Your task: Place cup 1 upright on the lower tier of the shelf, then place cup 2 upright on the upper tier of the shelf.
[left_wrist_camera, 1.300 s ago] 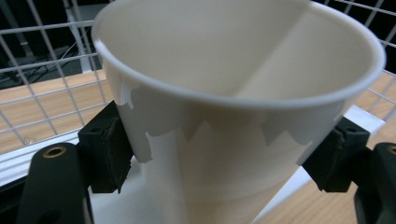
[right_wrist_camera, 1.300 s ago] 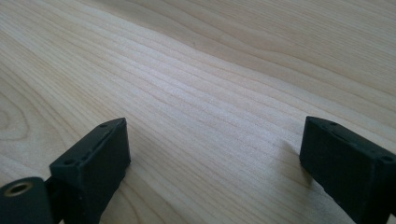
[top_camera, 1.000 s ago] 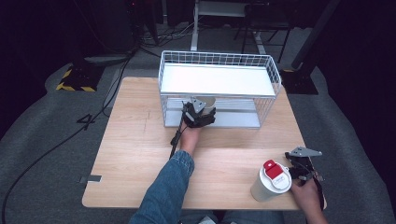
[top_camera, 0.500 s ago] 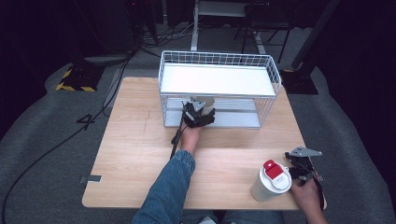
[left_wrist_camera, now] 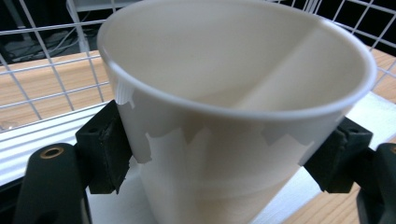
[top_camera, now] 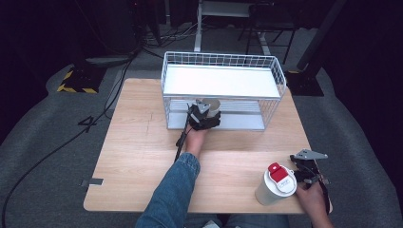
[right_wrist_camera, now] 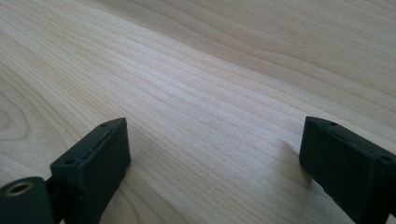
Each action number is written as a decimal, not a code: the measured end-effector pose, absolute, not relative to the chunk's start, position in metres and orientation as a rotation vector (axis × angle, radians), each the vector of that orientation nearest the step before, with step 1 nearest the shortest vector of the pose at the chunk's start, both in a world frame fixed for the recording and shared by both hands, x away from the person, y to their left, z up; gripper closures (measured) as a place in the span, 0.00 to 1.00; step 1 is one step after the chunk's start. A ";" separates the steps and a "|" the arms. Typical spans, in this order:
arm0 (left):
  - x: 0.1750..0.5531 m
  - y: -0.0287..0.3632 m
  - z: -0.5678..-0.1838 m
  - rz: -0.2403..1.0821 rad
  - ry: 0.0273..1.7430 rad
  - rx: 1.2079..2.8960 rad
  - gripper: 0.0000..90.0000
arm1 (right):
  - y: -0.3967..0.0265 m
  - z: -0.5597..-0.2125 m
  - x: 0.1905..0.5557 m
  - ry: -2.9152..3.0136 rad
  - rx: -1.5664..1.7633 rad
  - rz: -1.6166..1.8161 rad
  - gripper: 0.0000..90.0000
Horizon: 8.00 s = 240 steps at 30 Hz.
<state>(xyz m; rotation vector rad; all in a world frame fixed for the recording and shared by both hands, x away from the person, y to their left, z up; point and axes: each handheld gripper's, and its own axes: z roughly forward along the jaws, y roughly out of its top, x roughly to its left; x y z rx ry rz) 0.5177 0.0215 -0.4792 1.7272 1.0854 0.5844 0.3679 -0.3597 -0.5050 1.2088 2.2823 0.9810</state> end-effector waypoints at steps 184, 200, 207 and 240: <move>0.336 0.197 -0.506 0.412 1.176 2.156 0.01 | -0.334 -0.455 0.265 2.440 0.889 1.445 0.14; 0.336 0.197 -0.506 0.407 1.175 2.160 0.01 | -0.312 -0.477 0.271 2.314 0.951 1.514 0.09; 0.336 0.197 -0.506 0.407 1.175 2.160 0.01 | -0.308 -0.481 0.271 2.266 0.939 1.542 0.10; 0.336 0.197 -0.506 0.411 1.177 2.156 0.01 | -0.307 -0.479 0.270 2.255 0.908 1.516 0.13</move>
